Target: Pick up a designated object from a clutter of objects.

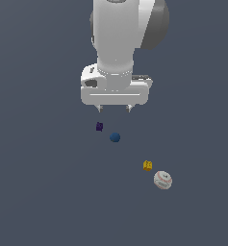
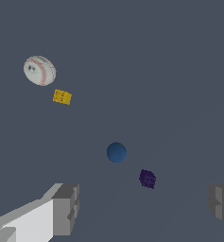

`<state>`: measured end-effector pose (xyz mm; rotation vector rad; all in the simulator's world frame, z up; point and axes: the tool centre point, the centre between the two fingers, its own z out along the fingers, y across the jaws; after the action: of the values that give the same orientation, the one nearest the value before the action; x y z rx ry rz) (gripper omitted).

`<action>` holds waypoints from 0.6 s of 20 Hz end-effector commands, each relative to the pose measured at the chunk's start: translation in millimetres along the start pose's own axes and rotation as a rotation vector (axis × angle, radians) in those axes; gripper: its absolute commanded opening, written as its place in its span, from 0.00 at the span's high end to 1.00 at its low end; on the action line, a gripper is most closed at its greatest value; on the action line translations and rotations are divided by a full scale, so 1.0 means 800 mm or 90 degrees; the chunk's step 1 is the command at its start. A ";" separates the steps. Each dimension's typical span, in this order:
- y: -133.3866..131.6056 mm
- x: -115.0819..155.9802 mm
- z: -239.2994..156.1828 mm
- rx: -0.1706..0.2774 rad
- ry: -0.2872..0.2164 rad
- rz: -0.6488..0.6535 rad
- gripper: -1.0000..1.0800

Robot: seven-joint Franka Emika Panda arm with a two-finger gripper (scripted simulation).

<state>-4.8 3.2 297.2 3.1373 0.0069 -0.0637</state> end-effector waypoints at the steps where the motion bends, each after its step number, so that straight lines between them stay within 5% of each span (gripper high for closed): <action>1: 0.000 0.000 0.000 0.000 0.000 0.000 0.04; 12: 0.031 -0.002 -0.009 0.017 0.012 0.046 0.04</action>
<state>-5.9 -20.2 303.8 3.1591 -0.1044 -0.0359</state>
